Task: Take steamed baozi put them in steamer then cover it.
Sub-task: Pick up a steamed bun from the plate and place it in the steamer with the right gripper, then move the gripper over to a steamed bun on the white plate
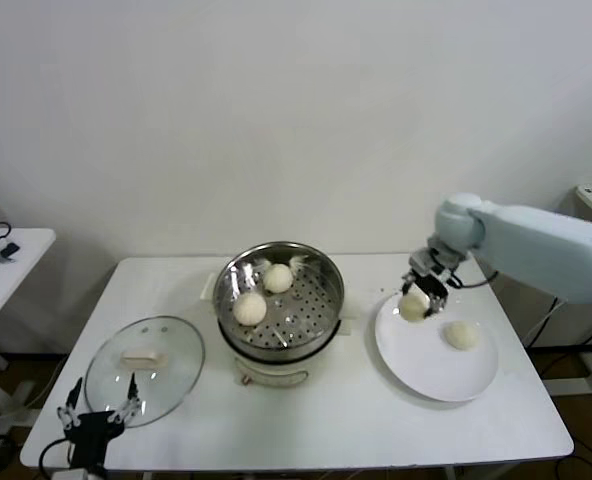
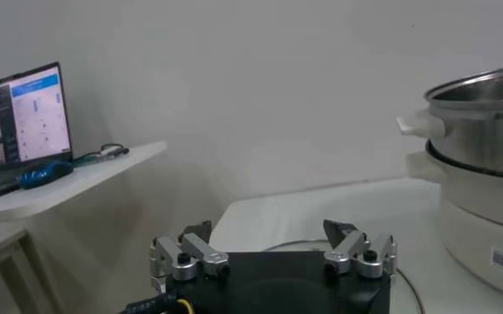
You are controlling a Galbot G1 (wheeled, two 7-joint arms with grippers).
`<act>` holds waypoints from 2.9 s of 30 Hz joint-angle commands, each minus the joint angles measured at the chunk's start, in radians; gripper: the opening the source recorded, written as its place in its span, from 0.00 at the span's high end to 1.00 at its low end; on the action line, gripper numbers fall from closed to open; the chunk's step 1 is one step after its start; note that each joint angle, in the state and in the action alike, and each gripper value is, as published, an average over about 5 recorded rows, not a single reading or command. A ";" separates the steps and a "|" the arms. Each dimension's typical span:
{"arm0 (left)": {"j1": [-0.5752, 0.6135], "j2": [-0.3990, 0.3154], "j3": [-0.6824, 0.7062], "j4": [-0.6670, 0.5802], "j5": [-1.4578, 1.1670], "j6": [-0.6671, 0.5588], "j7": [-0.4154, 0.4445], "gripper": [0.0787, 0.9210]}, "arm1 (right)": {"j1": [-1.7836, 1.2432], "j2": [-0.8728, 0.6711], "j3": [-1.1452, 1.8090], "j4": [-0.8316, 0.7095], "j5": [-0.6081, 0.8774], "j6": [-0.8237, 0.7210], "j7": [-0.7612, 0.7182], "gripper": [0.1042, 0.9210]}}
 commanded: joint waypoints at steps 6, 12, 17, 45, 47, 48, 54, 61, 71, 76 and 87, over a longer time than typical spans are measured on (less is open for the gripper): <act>0.003 0.015 0.003 0.000 0.015 0.008 0.002 0.12 | 0.201 0.257 0.040 0.055 -0.035 0.320 -0.065 0.31; 0.001 0.024 0.005 -0.003 0.018 0.017 0.007 0.12 | 0.100 0.349 0.079 0.088 -0.085 0.317 -0.063 0.31; 0.002 0.029 0.011 -0.001 0.025 0.021 0.009 0.12 | 0.008 0.414 0.096 0.075 -0.142 0.337 -0.059 0.31; 0.021 0.034 0.003 -0.017 0.018 0.010 0.008 0.12 | -0.154 0.501 0.099 -0.005 -0.267 0.393 -0.003 0.30; 0.021 0.033 0.003 -0.019 0.018 0.010 0.008 0.12 | -0.151 0.499 0.104 0.001 -0.265 0.389 -0.011 0.30; 0.021 0.033 0.003 -0.020 0.018 0.010 0.008 0.12 | -0.149 0.497 0.106 0.004 -0.264 0.387 -0.017 0.29; 0.022 0.034 0.000 -0.025 0.017 0.008 0.007 0.12 | -0.133 0.476 0.144 0.024 -0.264 0.386 -0.030 0.15; 0.026 0.033 -0.001 -0.028 0.016 0.005 0.006 0.12 | -0.063 0.384 0.183 0.029 -0.219 0.359 -0.030 0.12; 0.020 0.033 0.010 -0.036 0.022 0.006 0.007 0.12 | 0.119 0.049 0.017 0.070 0.090 0.021 0.105 0.12; 0.020 0.038 0.012 -0.035 0.020 0.005 0.008 0.12 | 0.068 -0.158 0.007 0.129 0.141 -0.247 0.137 0.12; 0.014 0.023 0.014 -0.048 0.031 0.014 0.010 0.12 | -0.360 -0.334 0.363 -0.030 0.009 -0.313 0.023 0.12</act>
